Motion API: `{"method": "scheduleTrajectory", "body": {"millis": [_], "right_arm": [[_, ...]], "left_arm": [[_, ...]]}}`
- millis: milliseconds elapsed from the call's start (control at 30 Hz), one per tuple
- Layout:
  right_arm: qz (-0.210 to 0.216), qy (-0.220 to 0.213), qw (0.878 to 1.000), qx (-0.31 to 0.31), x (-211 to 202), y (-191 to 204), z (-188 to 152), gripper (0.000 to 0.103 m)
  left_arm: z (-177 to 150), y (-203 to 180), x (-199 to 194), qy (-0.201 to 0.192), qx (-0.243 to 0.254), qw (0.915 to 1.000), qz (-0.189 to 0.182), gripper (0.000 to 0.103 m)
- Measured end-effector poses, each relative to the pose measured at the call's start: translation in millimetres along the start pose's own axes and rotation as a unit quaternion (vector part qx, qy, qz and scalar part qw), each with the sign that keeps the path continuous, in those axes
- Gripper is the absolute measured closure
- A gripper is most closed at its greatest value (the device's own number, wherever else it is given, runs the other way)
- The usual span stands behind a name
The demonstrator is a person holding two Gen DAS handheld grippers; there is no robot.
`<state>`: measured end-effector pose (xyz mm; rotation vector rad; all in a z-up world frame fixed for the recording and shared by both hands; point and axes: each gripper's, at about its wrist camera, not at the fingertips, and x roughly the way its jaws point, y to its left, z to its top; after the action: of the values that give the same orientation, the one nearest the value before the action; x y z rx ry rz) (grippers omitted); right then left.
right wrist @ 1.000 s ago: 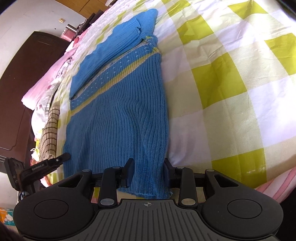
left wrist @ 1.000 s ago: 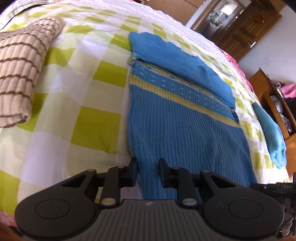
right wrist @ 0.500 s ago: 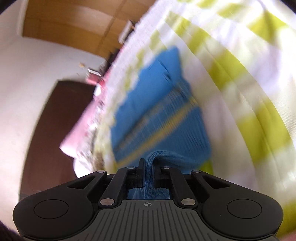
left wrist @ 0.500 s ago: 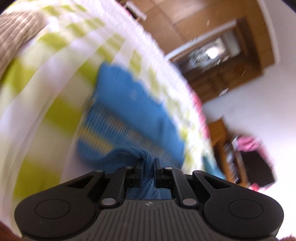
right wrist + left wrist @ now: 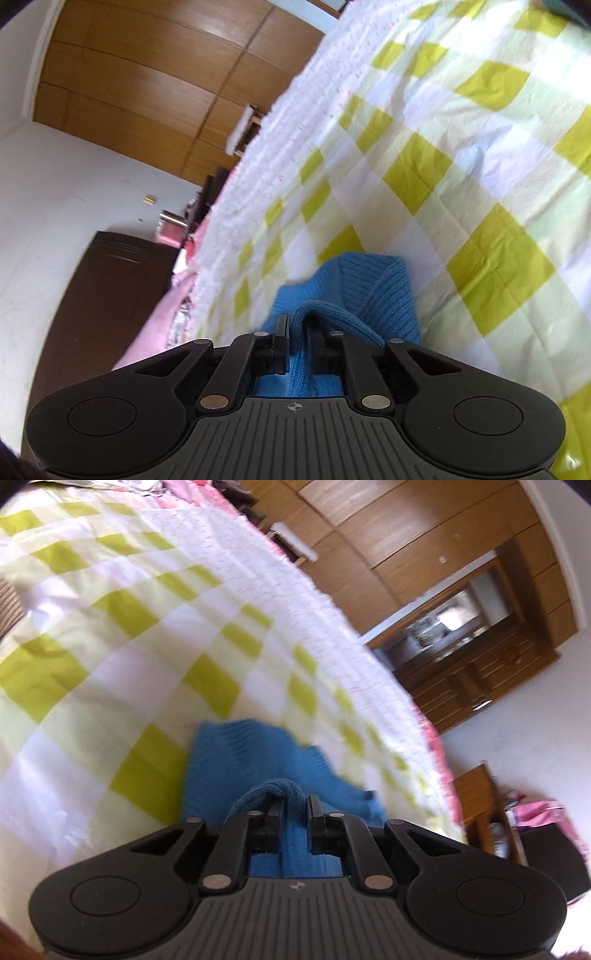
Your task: Fold small clothes
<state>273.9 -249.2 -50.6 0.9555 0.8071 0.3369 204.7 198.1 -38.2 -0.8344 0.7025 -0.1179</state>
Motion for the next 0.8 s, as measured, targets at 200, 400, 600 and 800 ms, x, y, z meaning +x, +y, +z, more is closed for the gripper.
{"method": "scheduleTrajectory", "body": {"millis": [200,400,600,800], "right_arm": [[0.015,0.002,0.999,0.038,12.3,-12.1,6.0,0.075],[0.006,-0.017,1.000,0.020,-0.7,-5.8,10.0,0.062],[-0.020,-0.023,0.999,-0.032,-10.8,8.7,1.6,0.062],[-0.056,-0.002,0.993,-0.100,-9.6,19.1,-22.3,0.062]], "left_arm": [[0.6,15.7,-4.3,-0.021,-0.018,0.9996,0.010,0.077],[4.5,16.5,-12.5,-0.048,-0.008,0.9977,0.048,0.076],[-12.7,-1.3,-34.3,-0.070,0.048,0.9948,0.057,0.076],[-47.0,-30.9,-39.9,-0.045,0.145,0.9872,0.048,0.071]]}}
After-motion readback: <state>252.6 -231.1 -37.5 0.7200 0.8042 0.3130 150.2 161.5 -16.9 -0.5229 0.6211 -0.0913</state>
